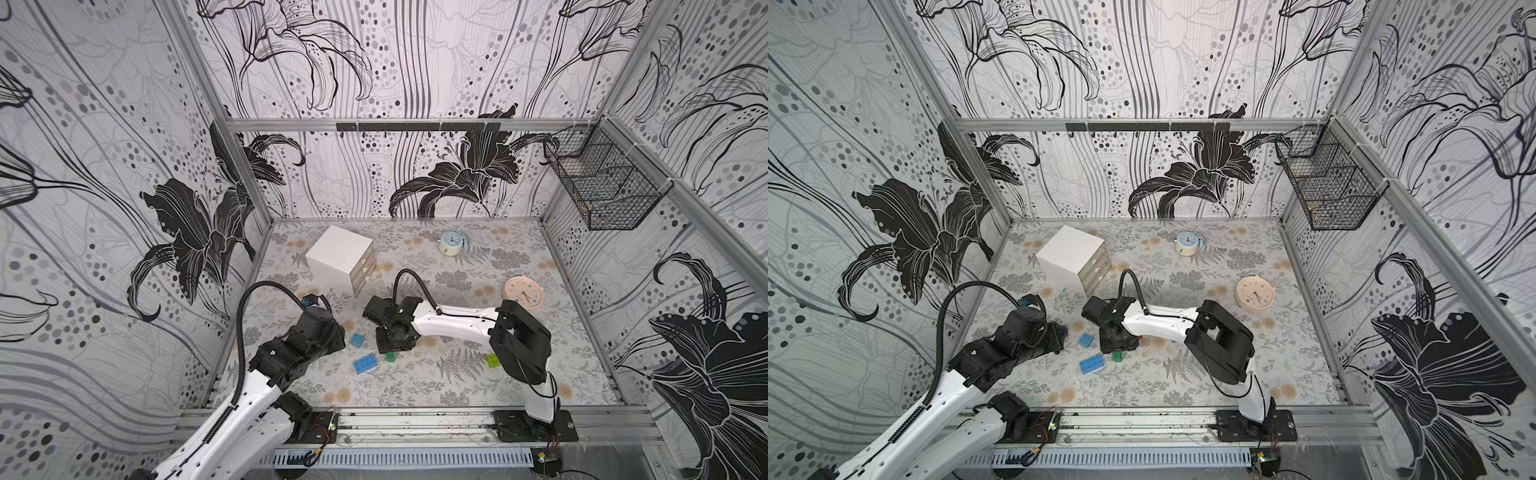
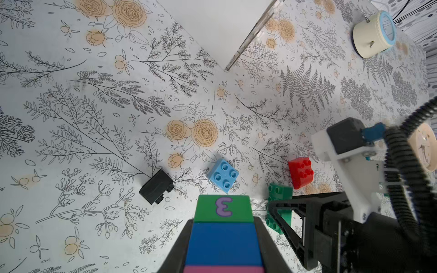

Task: Assemble the number 1 with lego
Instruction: Adjust the lego brick at the center of the board.

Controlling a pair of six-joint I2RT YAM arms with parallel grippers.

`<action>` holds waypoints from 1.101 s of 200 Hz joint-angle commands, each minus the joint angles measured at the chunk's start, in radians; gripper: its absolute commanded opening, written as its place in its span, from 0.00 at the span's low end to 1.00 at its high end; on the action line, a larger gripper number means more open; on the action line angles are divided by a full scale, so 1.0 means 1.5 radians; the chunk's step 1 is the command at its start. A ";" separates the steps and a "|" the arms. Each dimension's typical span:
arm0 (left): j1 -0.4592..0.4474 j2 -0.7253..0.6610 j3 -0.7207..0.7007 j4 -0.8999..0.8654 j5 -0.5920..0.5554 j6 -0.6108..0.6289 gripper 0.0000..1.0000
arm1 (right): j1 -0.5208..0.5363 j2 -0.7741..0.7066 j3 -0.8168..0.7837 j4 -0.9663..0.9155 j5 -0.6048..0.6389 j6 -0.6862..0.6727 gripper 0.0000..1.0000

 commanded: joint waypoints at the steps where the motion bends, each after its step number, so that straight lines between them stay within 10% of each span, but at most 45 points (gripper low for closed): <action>1: 0.003 -0.009 0.017 0.003 -0.009 -0.005 0.24 | 0.004 0.020 0.019 -0.016 -0.015 0.000 0.44; 52: 0.003 -0.010 0.023 0.004 0.003 0.001 0.23 | -0.016 -0.044 -0.115 0.155 -0.101 0.059 0.15; 96: 0.003 0.000 0.021 0.044 0.035 0.009 0.23 | -0.031 -0.159 -0.346 0.401 -0.127 0.207 0.12; 173: 0.004 0.019 0.004 0.096 0.070 0.012 0.23 | -0.031 -0.263 -0.509 0.355 -0.017 0.257 0.50; 220: 0.004 0.026 -0.001 0.113 0.085 0.015 0.23 | -0.037 -0.286 -0.536 0.348 -0.013 0.252 0.50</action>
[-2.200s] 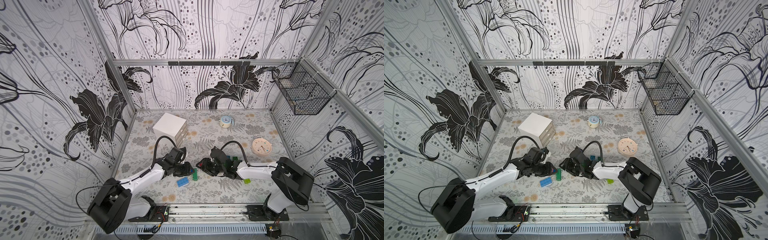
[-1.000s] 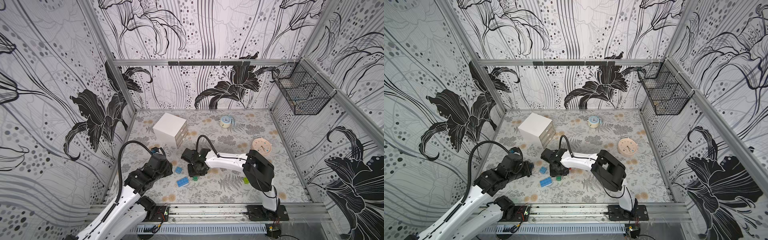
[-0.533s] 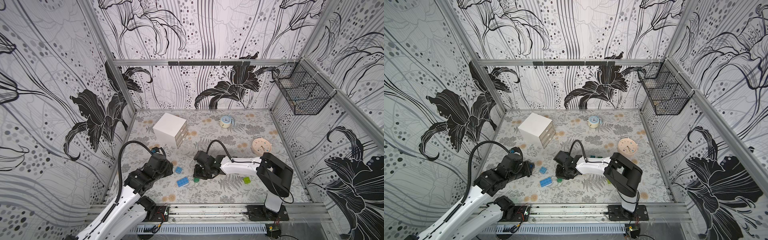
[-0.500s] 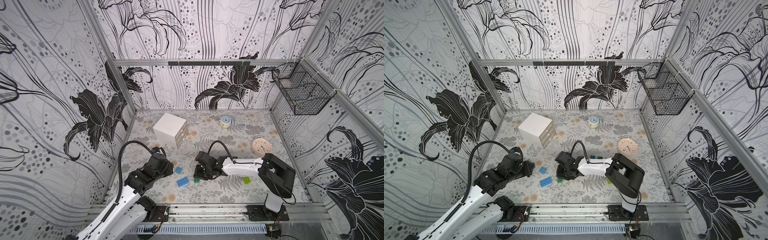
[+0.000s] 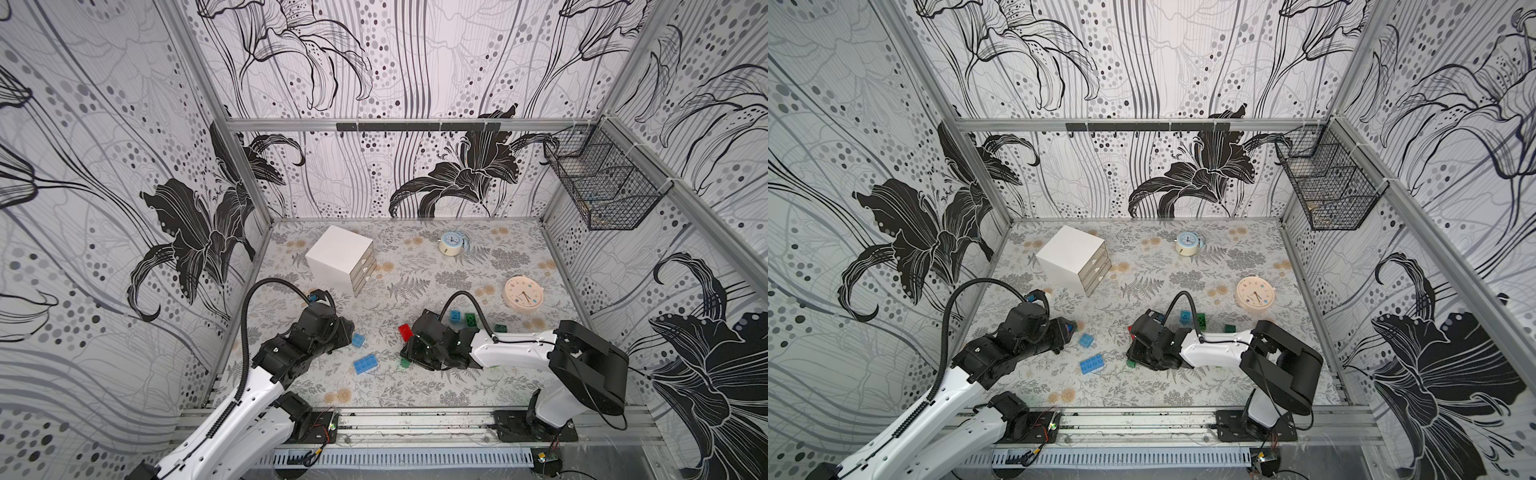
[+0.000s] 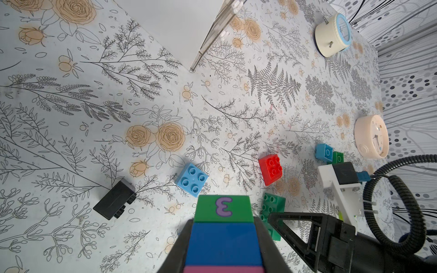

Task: Assemble the number 1 with lego
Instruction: Adjust the lego brick at the center of the board, then move the lego brick at the center of the board.

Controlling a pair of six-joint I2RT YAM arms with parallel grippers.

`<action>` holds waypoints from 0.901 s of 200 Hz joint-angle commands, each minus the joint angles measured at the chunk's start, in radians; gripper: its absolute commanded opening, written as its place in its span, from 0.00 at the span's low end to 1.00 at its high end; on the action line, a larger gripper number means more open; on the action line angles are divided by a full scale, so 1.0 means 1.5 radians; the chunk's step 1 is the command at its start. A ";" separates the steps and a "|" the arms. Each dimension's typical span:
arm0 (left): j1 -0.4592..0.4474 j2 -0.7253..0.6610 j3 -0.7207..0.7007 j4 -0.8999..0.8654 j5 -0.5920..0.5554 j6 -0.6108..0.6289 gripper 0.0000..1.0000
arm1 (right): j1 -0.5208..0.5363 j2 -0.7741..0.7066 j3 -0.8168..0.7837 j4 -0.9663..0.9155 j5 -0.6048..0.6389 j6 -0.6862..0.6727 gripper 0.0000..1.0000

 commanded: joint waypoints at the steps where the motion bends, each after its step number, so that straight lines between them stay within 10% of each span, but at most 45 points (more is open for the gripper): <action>1: 0.003 0.004 -0.002 0.039 0.017 0.012 0.23 | -0.005 0.010 -0.033 -0.105 0.035 -0.001 0.50; 79: -0.010 0.094 0.028 0.003 0.121 0.180 0.23 | -0.043 -0.113 0.049 -0.255 0.055 -0.162 0.62; 180: -0.022 0.102 0.017 0.069 0.097 0.110 0.21 | -0.001 0.097 0.267 -0.422 0.024 -0.233 0.44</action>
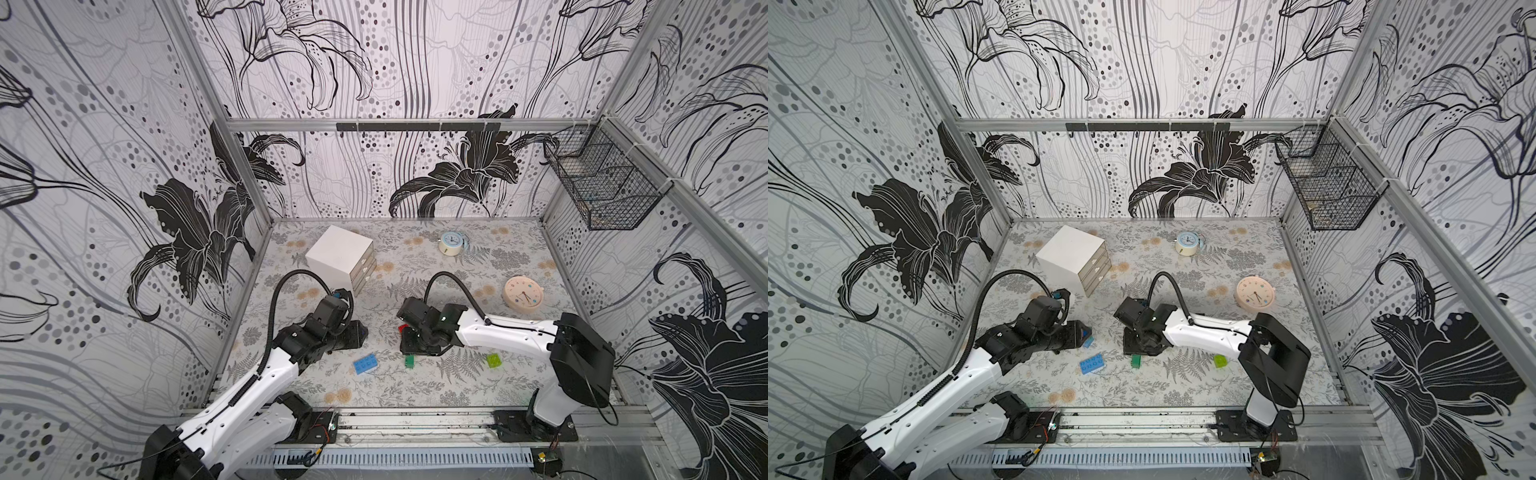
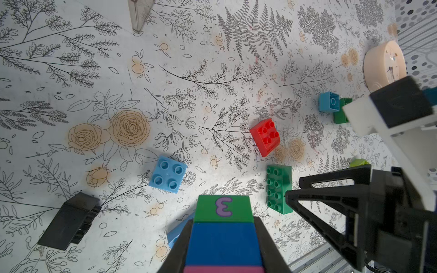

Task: Assemble the number 1 with lego
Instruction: Move the lego brick at the center of the board.

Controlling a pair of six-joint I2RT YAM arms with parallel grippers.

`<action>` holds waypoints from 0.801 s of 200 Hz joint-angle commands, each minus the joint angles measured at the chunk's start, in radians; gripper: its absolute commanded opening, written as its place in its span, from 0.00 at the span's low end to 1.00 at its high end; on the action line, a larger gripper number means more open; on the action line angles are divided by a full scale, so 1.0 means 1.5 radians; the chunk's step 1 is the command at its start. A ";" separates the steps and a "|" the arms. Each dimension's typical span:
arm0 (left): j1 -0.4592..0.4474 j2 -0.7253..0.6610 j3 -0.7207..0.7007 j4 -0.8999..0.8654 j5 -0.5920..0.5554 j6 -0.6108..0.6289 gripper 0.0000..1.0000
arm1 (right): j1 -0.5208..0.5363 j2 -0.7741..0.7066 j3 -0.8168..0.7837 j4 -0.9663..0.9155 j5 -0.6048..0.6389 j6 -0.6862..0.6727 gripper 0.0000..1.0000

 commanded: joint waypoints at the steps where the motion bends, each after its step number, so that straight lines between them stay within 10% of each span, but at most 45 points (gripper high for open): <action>1: -0.003 -0.012 0.010 0.028 -0.010 -0.012 0.21 | 0.001 0.027 0.013 -0.075 0.010 -0.017 0.43; 80: -0.003 -0.014 0.018 0.030 -0.011 -0.012 0.21 | -0.009 -0.008 -0.074 0.012 -0.013 0.020 0.25; 160: -0.005 -0.017 0.015 0.058 -0.001 -0.014 0.21 | -0.096 -0.147 -0.399 0.411 -0.126 0.133 0.24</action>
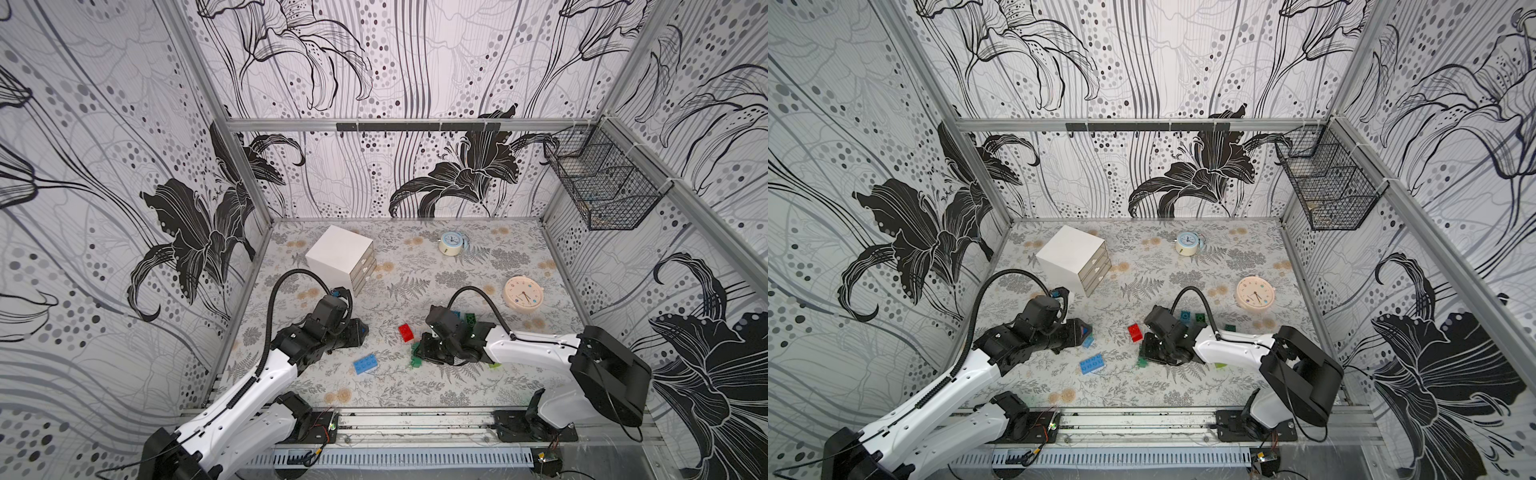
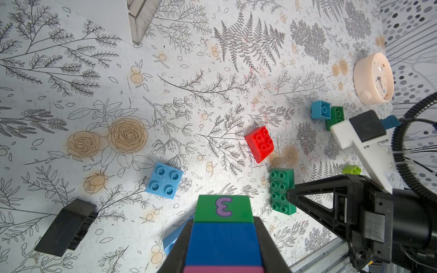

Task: Assemble the number 1 with lego
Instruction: Move the lego brick at the center of the board.

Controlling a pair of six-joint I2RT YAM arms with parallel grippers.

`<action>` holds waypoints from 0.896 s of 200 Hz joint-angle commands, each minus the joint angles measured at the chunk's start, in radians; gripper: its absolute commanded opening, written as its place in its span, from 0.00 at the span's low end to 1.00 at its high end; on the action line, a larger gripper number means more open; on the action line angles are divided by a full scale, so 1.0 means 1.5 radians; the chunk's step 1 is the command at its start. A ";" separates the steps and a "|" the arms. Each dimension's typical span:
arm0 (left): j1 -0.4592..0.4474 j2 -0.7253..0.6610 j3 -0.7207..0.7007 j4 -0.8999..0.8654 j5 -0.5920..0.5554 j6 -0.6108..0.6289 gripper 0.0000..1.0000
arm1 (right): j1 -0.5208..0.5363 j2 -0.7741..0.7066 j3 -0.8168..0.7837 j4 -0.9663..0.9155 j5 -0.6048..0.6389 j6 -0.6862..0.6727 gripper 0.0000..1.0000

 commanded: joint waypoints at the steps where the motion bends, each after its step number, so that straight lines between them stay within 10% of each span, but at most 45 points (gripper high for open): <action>1: -0.005 -0.007 0.015 0.040 0.003 -0.006 0.21 | -0.022 0.006 -0.088 0.075 -0.015 0.052 0.24; 179: -0.008 0.016 0.020 0.061 0.015 -0.006 0.21 | -0.125 -0.209 -0.273 0.001 0.009 0.081 0.16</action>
